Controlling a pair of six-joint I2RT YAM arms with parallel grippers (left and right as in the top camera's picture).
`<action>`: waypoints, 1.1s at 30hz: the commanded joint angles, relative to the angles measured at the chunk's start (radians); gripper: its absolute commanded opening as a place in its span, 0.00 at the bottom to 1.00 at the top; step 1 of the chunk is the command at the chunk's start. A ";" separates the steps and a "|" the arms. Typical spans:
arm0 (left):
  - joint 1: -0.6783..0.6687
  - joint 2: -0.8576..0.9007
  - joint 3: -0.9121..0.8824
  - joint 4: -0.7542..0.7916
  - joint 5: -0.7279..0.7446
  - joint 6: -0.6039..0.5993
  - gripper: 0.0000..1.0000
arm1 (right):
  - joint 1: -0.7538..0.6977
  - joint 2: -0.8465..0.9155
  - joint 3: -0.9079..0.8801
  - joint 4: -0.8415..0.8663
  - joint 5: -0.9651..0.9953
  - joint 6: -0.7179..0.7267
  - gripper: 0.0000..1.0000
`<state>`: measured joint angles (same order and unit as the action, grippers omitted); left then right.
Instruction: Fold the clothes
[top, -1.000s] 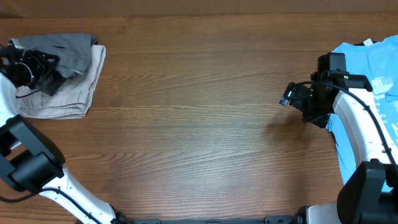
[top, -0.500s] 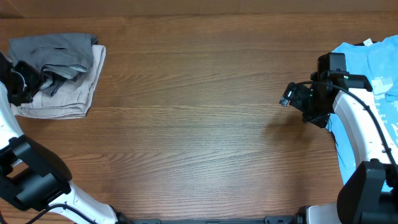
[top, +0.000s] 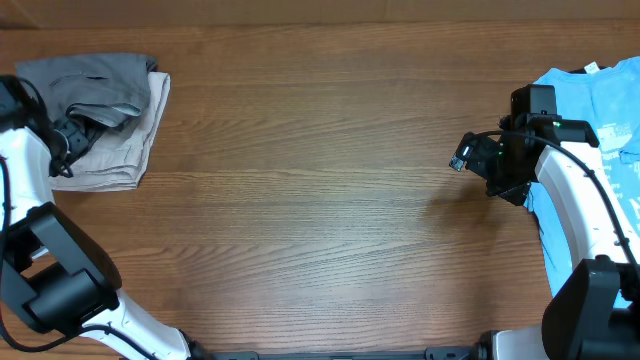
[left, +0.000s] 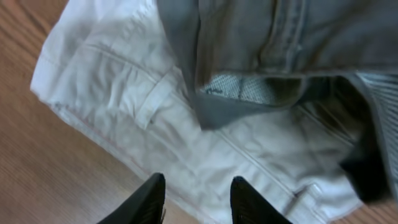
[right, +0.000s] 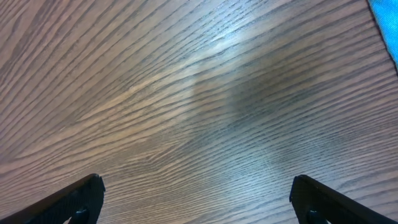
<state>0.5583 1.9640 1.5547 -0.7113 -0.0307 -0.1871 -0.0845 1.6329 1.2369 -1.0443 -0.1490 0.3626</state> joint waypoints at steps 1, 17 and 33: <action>0.003 -0.002 -0.073 0.089 -0.003 0.090 0.41 | -0.001 -0.005 0.008 0.003 0.010 -0.004 1.00; 0.002 0.000 -0.230 0.378 0.006 0.105 0.54 | -0.001 -0.005 0.008 0.003 0.010 -0.004 1.00; -0.023 0.088 -0.240 0.505 0.021 0.129 0.57 | -0.001 -0.005 0.008 0.003 0.010 -0.004 1.00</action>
<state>0.5491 2.0258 1.3224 -0.2276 -0.0193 -0.0929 -0.0845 1.6329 1.2369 -1.0443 -0.1486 0.3622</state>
